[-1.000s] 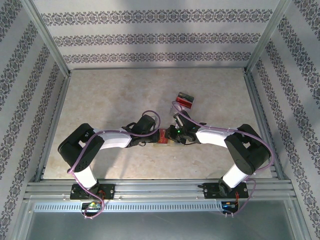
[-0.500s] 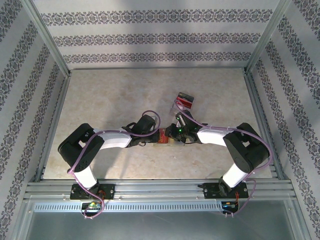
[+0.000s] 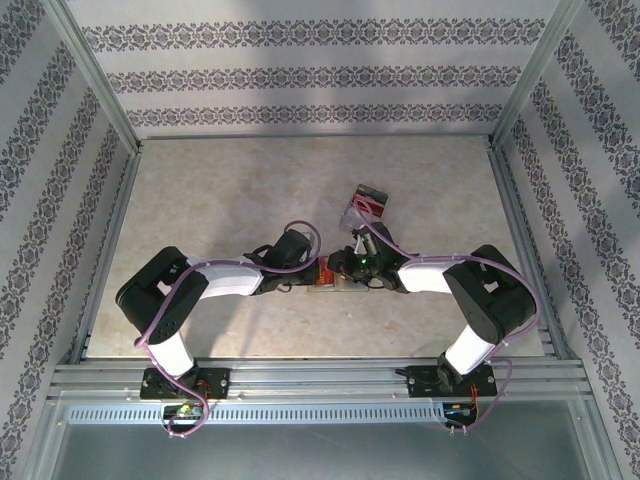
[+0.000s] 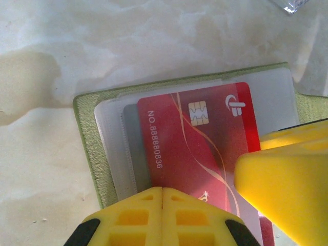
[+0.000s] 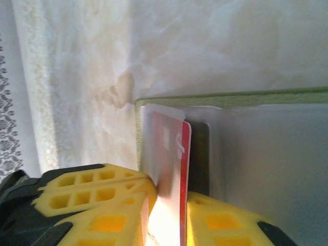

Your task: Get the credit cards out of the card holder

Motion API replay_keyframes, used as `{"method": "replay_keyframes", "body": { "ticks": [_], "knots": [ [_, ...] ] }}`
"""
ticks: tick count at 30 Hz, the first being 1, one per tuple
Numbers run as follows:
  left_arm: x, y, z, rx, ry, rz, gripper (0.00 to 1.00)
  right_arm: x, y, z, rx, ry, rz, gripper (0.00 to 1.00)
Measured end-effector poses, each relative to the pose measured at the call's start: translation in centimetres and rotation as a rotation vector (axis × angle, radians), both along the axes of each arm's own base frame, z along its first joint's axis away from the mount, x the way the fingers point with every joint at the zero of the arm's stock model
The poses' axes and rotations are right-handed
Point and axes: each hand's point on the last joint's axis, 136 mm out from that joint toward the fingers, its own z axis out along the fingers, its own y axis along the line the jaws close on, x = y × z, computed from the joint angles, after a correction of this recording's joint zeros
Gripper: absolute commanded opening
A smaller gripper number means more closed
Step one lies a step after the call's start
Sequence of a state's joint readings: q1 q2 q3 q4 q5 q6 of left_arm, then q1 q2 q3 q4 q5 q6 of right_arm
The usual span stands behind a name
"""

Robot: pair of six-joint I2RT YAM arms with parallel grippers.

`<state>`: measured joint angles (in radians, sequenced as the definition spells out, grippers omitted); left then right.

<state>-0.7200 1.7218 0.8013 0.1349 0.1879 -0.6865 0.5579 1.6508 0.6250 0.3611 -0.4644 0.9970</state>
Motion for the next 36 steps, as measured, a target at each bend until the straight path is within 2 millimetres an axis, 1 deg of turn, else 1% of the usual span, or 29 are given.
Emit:
{"method": "replay_keyframes", "body": {
  "ticks": [5, 10, 14, 28, 36],
  "knots": [
    [0.0, 0.0, 0.0, -0.001, 0.0, 0.0, 0.04, 0.0, 0.1, 0.2, 0.029, -0.008, 0.001, 0.23],
    [0.0, 0.0, 0.0, -0.002, 0.0, -0.001, 0.08, -0.3, -0.1, -0.4, 0.039, 0.006, -0.008, 0.23],
    [0.0, 0.0, 0.0, -0.001, 0.0, -0.001, 0.08, -0.3, -0.2, -0.7, 0.068, 0.014, -0.014, 0.22],
    [0.1, 0.2, 0.0, 0.016, 0.003, 0.008, 0.08, 0.1, -0.2, -0.5, 0.215, 0.024, -0.038, 0.18],
    [0.1, 0.3, -0.1, 0.026, 0.009, 0.012, 0.08, 0.4, -0.9, -0.2, 0.256, 0.011, -0.06, 0.15]
  ]
}}
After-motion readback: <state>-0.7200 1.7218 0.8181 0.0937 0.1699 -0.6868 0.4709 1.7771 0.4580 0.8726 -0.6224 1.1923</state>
